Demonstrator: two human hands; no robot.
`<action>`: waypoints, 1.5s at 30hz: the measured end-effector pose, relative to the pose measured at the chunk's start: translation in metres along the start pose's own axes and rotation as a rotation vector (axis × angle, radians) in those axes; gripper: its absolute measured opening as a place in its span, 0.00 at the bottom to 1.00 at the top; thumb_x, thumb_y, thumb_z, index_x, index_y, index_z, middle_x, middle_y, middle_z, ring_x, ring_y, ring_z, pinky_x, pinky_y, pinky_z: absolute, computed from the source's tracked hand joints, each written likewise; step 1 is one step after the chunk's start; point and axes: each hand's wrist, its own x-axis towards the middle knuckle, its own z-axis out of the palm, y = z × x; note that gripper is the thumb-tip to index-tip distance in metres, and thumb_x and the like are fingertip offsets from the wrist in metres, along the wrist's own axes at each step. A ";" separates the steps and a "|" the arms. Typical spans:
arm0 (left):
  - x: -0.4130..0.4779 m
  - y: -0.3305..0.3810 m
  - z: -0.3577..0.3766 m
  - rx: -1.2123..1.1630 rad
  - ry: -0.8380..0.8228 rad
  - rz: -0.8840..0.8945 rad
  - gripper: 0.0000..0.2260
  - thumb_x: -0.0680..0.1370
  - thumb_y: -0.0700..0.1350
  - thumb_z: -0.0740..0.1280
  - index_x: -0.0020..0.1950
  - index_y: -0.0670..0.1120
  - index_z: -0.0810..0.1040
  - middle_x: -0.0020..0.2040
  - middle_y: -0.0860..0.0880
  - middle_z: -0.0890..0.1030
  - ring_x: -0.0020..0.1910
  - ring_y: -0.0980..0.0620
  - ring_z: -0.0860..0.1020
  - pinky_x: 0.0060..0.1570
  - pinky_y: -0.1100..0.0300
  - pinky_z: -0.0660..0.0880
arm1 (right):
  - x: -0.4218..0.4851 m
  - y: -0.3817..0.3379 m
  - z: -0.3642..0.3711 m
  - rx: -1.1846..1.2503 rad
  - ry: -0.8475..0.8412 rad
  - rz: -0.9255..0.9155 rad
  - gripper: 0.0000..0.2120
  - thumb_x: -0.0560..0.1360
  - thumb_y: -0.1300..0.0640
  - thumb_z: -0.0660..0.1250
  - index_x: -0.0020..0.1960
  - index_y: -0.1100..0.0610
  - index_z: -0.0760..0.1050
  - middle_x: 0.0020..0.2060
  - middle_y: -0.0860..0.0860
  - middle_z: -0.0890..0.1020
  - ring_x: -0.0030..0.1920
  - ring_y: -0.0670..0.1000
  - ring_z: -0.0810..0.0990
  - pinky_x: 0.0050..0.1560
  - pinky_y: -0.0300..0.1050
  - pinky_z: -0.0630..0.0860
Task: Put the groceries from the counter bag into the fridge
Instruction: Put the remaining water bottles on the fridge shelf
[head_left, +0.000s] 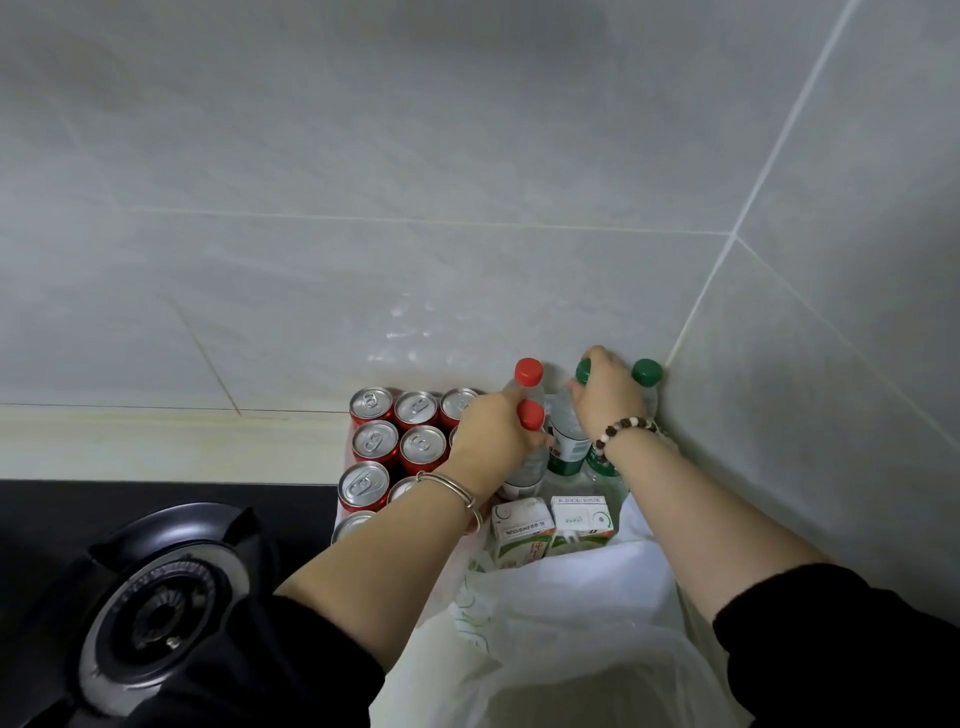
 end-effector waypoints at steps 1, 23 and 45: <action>-0.002 0.001 0.000 -0.017 0.020 -0.007 0.17 0.70 0.48 0.74 0.55 0.45 0.75 0.43 0.46 0.81 0.43 0.46 0.79 0.44 0.53 0.77 | -0.001 -0.001 0.000 0.008 0.008 0.003 0.11 0.77 0.57 0.65 0.56 0.61 0.69 0.51 0.57 0.77 0.48 0.57 0.77 0.43 0.48 0.75; -0.110 0.036 -0.100 -0.350 0.534 -0.044 0.08 0.69 0.45 0.75 0.43 0.45 0.80 0.37 0.48 0.82 0.30 0.55 0.79 0.32 0.61 0.78 | -0.123 -0.085 -0.097 0.298 0.466 -0.139 0.13 0.72 0.63 0.67 0.57 0.57 0.75 0.56 0.53 0.76 0.48 0.57 0.78 0.40 0.40 0.64; -0.500 -0.012 -0.246 0.128 0.876 -0.321 0.09 0.70 0.50 0.73 0.43 0.47 0.78 0.35 0.53 0.78 0.36 0.57 0.75 0.35 0.68 0.70 | -0.448 -0.271 -0.092 0.454 -0.027 -0.847 0.11 0.72 0.62 0.68 0.53 0.58 0.73 0.51 0.51 0.76 0.46 0.53 0.77 0.43 0.39 0.65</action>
